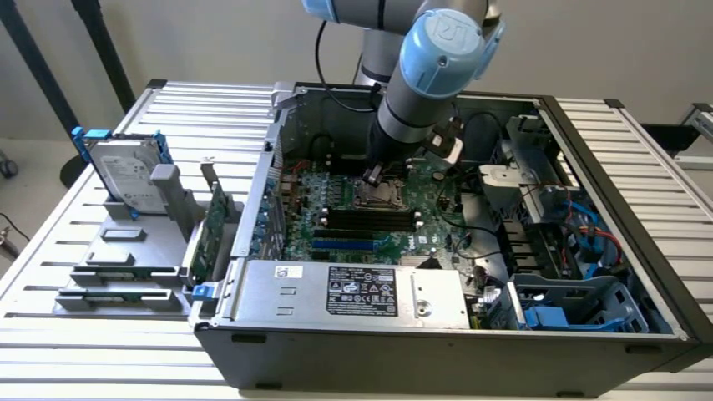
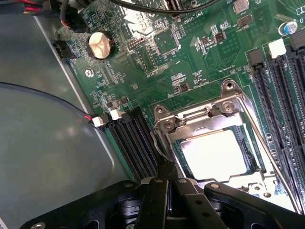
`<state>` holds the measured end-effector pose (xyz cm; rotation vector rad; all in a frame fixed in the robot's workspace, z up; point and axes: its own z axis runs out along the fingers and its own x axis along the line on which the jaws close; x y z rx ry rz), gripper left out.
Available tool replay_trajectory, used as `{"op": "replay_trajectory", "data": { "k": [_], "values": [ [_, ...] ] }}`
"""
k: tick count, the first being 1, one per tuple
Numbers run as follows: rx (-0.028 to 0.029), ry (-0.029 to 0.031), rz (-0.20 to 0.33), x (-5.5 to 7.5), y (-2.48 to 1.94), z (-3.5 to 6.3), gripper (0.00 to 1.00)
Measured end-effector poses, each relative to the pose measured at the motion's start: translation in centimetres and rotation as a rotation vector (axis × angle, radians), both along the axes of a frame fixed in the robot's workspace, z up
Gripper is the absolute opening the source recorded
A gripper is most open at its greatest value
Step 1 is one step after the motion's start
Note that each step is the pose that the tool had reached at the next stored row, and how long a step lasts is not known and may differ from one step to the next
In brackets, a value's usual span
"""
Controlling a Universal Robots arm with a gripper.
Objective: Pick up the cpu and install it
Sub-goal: 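Close the cpu cover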
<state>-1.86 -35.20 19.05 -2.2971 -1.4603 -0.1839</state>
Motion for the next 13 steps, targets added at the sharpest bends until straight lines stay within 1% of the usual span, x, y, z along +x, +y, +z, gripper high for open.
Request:
{"op": "replay_trajectory", "data": {
  "k": [7,13],
  "values": [
    [-0.0001,0.0002,0.000,0.00,0.13,0.00,0.11],
    [-0.0001,0.0015,0.000,-0.04,0.20,0.00,0.11]
  ]
}}
